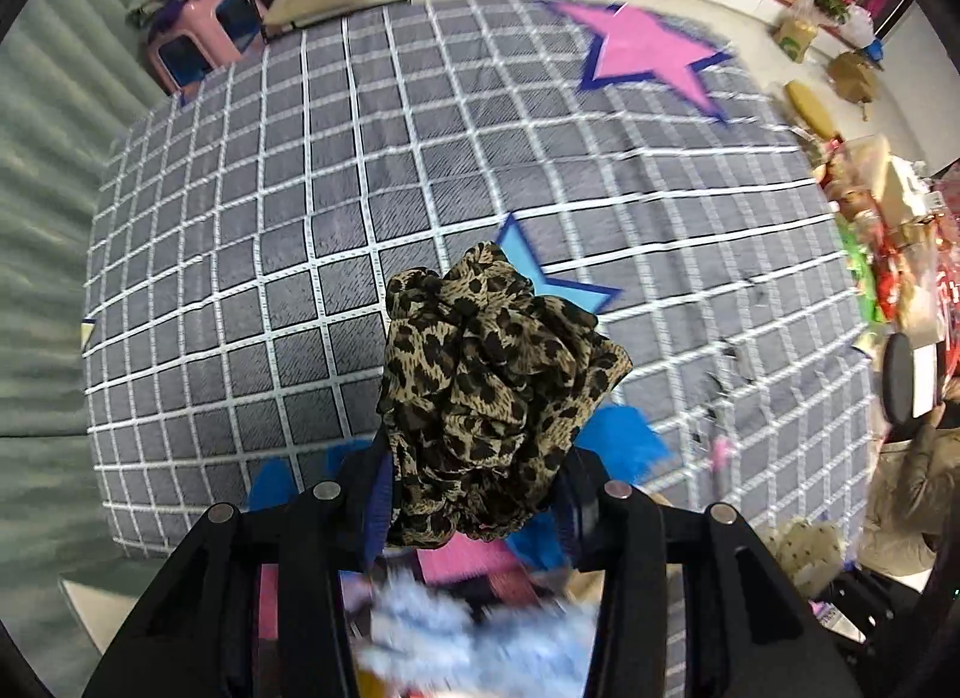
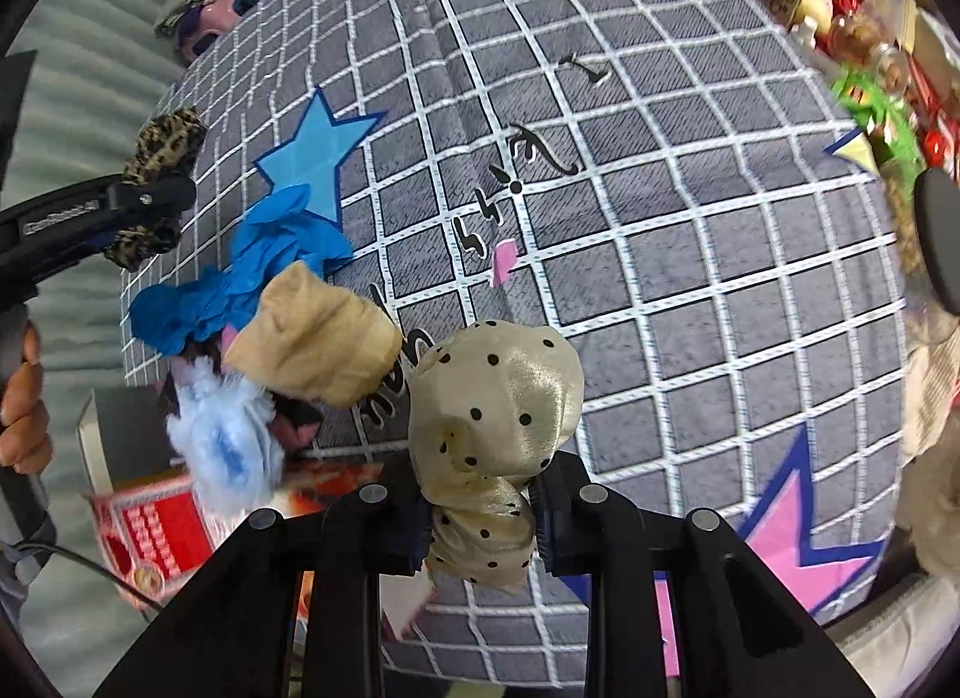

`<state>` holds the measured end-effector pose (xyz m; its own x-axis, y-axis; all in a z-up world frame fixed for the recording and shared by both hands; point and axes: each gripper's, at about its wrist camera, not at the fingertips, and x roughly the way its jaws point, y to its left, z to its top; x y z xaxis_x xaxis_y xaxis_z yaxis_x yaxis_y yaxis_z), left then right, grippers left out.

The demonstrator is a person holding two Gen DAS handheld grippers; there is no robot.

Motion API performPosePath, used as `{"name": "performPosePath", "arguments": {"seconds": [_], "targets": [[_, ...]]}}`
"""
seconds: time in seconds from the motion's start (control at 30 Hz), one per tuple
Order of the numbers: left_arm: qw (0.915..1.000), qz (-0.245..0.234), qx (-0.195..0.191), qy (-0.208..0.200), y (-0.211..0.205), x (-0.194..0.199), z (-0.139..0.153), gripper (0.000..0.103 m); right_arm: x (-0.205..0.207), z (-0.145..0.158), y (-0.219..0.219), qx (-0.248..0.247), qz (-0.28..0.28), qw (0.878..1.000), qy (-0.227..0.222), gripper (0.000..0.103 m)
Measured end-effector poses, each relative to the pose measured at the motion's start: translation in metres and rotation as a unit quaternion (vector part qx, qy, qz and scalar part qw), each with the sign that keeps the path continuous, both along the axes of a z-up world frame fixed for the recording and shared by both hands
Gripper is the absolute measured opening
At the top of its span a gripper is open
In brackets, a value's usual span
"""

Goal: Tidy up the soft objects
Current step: 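Grasp the leopard-print scarf with the left tool while the right tool grasps the cream polka-dot scrunchie, then carry the scarf and scrunchie in both tools over the white box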

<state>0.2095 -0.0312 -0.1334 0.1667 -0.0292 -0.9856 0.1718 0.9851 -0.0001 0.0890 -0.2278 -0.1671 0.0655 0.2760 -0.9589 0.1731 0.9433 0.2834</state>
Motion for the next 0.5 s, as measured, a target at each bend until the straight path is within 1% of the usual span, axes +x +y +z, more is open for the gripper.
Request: {"name": "performPosePath", "arguments": {"seconds": [0.03,0.1,0.2,0.23,0.37,0.4,0.5], "targets": [[1.0000,0.000,-0.007,-0.002,-0.001,-0.003,0.012,0.047,-0.002,0.005,-0.004,0.000,0.004,1.000,-0.003,0.028],[0.9999,-0.004,-0.012,-0.008,-0.015,-0.016,0.033,0.047,-0.009,0.013,-0.005,0.009,0.011,1.000,-0.006,0.028],[0.9992,-0.030,0.000,-0.024,-0.028,-0.045,0.059,0.047,-0.017,0.026,0.000,0.004,0.036,0.999,-0.016,0.028],[0.9991,-0.036,0.001,-0.025,-0.031,-0.048,0.063,0.047,-0.022,0.033,-0.003,0.006,0.045,0.999,-0.021,0.028],[0.9979,-0.054,-0.032,-0.014,-0.048,-0.102,0.087,0.047,-0.036,0.053,-0.008,0.026,0.072,0.997,-0.030,0.028],[0.9977,-0.058,-0.032,-0.014,-0.051,-0.109,0.090,0.047,-0.039,0.057,-0.008,0.024,0.083,0.996,-0.034,0.028],[0.9970,-0.070,-0.032,-0.012,-0.059,-0.147,0.101,0.047,-0.049,0.062,-0.005,0.031,0.110,0.993,-0.038,0.028]]}}
